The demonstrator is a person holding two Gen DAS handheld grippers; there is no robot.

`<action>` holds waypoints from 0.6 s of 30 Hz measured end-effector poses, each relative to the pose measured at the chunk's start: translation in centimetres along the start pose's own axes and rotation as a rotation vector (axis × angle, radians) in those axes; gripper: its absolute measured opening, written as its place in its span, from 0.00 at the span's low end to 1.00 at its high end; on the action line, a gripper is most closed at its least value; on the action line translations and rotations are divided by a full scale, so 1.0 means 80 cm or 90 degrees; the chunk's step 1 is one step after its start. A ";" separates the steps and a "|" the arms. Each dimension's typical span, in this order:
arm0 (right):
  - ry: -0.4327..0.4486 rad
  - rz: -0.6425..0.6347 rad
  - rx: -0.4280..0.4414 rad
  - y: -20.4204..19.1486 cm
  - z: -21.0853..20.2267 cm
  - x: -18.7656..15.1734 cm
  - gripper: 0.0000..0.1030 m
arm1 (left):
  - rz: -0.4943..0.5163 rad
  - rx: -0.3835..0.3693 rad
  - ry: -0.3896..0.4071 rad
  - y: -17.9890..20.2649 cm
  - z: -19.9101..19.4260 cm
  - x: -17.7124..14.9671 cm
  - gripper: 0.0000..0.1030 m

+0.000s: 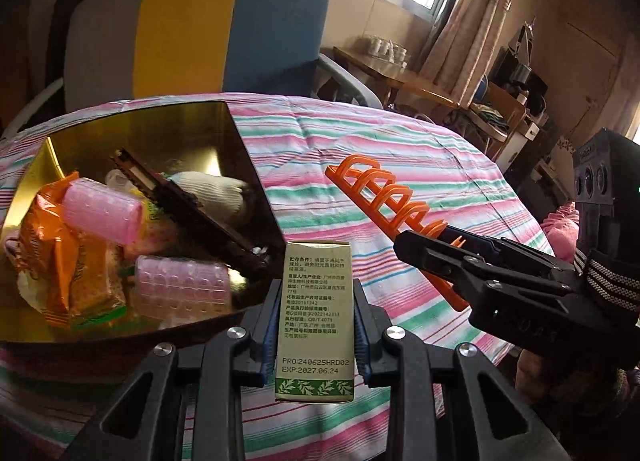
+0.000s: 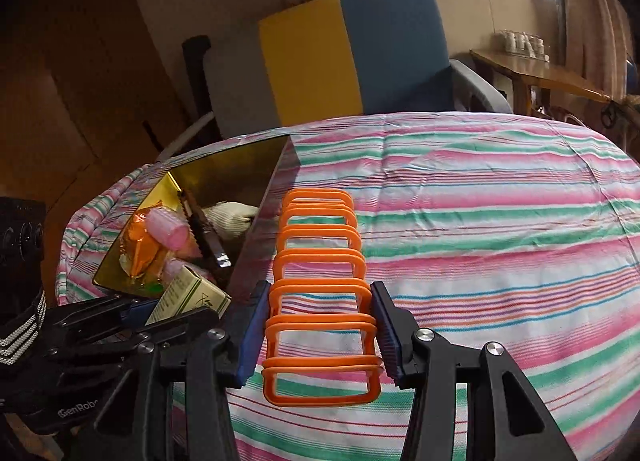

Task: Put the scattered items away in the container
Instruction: 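Lower box and rack into the tray and open both grippers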

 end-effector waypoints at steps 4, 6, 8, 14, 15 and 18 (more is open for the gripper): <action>0.009 -0.027 0.031 -0.039 0.005 0.020 0.48 | -0.029 0.034 0.034 -0.036 -0.024 0.015 0.29; 0.012 -0.042 0.045 -0.058 0.007 0.028 0.48 | -0.039 0.055 0.049 -0.055 -0.035 0.023 0.29; 0.012 -0.055 0.058 -0.077 0.012 0.035 0.48 | -0.046 0.076 0.061 -0.074 -0.044 0.033 0.29; -0.013 -0.072 0.080 -0.125 0.046 0.049 0.48 | -0.068 0.138 0.078 -0.130 -0.057 0.056 0.29; -0.017 -0.073 0.082 -0.132 0.052 0.052 0.48 | -0.070 0.146 0.078 -0.138 -0.057 0.057 0.29; -0.029 -0.077 0.081 -0.150 0.070 0.057 0.48 | -0.074 0.169 0.070 -0.162 -0.055 0.061 0.29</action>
Point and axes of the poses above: each gripper's, at about its wrist camera, not at the fingertips, and z roughly the way its jaws point, y to its right, x to its top, the point moved 8 cm from there along z, roughly the way its jaws point, and after that the axes turned 14 degrees about -x, right-handed, at the moved point
